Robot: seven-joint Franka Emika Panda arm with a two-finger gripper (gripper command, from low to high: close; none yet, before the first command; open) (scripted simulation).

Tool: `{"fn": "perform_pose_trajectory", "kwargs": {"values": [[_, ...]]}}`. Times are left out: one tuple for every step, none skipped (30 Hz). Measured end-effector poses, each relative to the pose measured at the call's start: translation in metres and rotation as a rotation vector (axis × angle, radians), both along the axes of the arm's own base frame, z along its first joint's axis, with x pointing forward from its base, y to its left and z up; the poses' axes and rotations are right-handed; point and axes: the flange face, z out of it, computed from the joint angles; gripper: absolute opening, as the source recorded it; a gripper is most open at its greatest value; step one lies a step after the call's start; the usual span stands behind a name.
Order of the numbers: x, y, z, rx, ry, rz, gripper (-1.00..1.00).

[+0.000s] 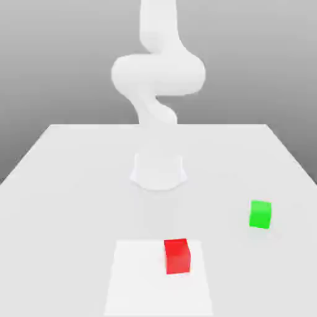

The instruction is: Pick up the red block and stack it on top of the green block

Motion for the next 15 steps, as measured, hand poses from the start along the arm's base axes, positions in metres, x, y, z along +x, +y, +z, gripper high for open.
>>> {"fn": "perform_pose_trajectory", "kwargs": {"values": [[0.014,0.001,-0.025,0.007,0.040,0.009,0.00],[0.025,0.003,-0.049,0.013,0.079,0.019,0.00],[0.036,0.005,-0.074,0.018,0.117,0.028,0.00],[0.044,0.007,-0.099,0.022,0.155,0.036,0.00],[0.051,0.010,-0.124,0.024,0.192,0.044,0.00],[0.056,0.013,-0.149,0.025,0.230,0.051,0.00],[0.060,0.016,-0.174,0.025,0.267,0.058,0.00],[0.063,0.019,-0.199,0.024,0.305,0.065,0.00],[0.064,0.022,-0.224,0.021,0.343,0.071,0.00],[0.063,0.025,-0.249,0.017,0.381,0.077,0.00],[0.062,0.028,-0.274,0.012,0.419,0.083,0.00],[0.058,0.031,-0.299,0.006,0.457,0.088,0.00],[0.053,0.033,-0.322,-0.002,0.494,0.092,0.00],[0.047,0.035,-0.345,-0.010,0.530,0.096,0.00],[0.040,0.037,-0.367,-0.020,0.566,0.100,0.00]]}}
